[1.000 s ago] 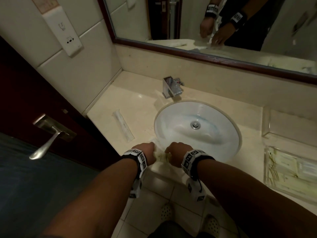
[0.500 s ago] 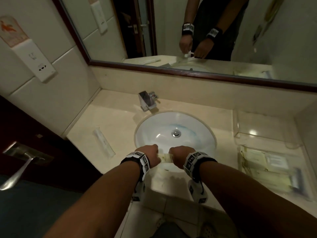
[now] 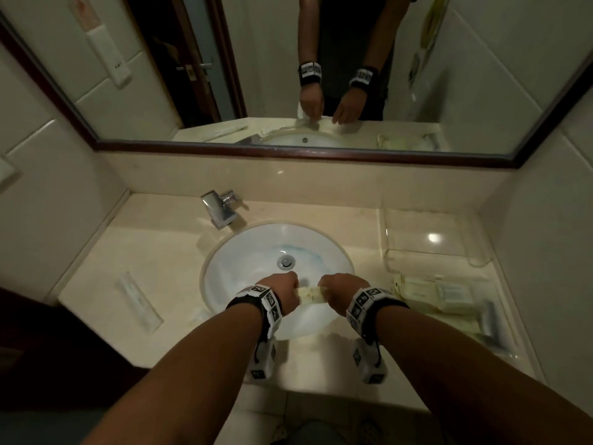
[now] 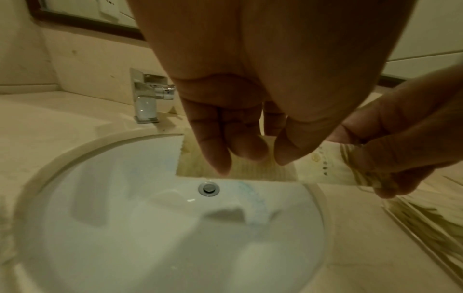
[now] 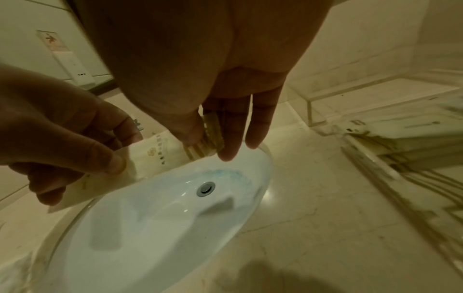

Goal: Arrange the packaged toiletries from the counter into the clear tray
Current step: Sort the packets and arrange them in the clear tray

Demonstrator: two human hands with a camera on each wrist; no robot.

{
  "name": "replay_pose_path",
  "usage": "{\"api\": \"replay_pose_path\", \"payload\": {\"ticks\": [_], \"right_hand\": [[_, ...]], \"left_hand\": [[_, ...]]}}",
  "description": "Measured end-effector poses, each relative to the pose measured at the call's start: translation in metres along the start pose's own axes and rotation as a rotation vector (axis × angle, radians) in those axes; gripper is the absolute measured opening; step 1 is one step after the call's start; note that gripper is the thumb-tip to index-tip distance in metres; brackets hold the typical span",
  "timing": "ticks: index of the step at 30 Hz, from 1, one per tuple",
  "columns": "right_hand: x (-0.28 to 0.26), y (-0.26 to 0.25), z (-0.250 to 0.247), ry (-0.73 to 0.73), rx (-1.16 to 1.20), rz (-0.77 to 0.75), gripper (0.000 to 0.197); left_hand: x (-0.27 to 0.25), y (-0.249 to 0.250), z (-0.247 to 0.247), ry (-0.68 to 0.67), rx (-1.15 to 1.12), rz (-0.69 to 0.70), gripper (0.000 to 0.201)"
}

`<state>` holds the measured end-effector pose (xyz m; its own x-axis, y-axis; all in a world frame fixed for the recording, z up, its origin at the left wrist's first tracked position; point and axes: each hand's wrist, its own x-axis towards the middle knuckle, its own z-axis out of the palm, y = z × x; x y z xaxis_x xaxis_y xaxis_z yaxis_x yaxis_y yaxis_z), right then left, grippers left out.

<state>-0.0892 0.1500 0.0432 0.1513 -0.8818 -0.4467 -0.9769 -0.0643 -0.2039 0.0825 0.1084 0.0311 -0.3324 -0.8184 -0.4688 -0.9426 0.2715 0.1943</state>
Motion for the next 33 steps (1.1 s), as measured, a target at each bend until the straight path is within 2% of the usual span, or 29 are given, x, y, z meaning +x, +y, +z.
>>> {"api": "replay_pose_path", "payload": {"ticks": [13,19,25,33], "right_hand": [[-0.026,0.084,0.003,0.043,0.041,0.138,0.024],[-0.045,0.118,0.006,0.085,0.151,0.222,0.027],[-0.063,0.158,0.015,0.124,0.260,0.271,0.029],[-0.105,0.232,0.038,0.124,0.389,0.527,0.031]], "left_hand": [[0.032,0.080,0.001,-0.066,0.051,0.111,0.015],[0.042,0.118,0.013,-0.092,0.037,0.138,0.022],[0.051,0.159,0.028,-0.098,0.035,0.230,0.028],[0.058,0.223,0.053,-0.142,0.038,0.333,0.032]]}}
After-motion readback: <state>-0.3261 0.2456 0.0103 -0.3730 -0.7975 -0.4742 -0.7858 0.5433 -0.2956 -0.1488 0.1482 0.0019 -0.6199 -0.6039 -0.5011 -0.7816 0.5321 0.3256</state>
